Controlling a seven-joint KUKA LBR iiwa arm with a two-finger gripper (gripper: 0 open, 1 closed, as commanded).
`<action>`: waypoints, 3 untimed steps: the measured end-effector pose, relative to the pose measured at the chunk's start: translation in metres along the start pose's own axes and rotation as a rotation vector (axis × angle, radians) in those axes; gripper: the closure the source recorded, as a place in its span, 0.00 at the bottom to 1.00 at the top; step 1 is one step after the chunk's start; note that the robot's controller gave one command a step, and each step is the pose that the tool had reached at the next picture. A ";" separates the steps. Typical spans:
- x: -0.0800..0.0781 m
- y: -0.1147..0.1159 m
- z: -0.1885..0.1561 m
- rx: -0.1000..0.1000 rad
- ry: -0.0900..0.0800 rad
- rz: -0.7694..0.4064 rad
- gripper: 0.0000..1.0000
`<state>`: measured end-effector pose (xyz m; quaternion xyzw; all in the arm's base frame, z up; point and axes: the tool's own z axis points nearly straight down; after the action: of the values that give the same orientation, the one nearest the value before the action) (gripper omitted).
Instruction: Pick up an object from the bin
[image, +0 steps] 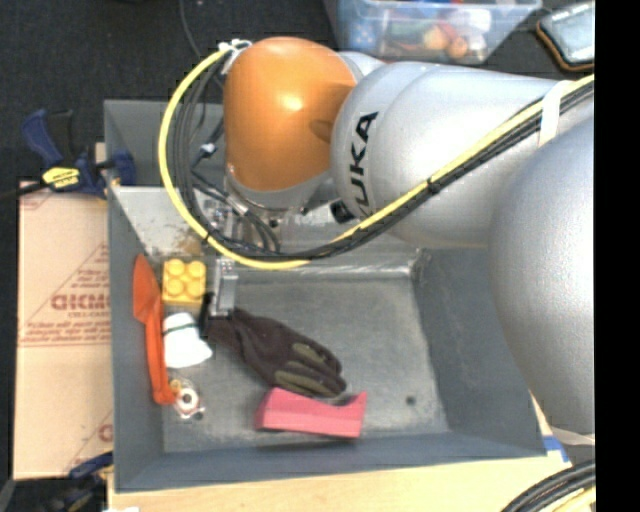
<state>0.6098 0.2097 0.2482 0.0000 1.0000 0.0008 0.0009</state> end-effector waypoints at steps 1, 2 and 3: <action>0.029 -0.060 0.154 -0.002 -0.003 0.138 0.00; 0.002 -0.089 0.083 -0.004 -0.024 -0.127 0.00; 0.027 -0.065 0.174 -0.002 0.002 0.140 0.00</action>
Offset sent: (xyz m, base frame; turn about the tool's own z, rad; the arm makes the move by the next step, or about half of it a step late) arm -0.0059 -0.0870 -0.0882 -0.1287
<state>0.5834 0.1448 0.0735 0.0699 0.9976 0.0020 0.0000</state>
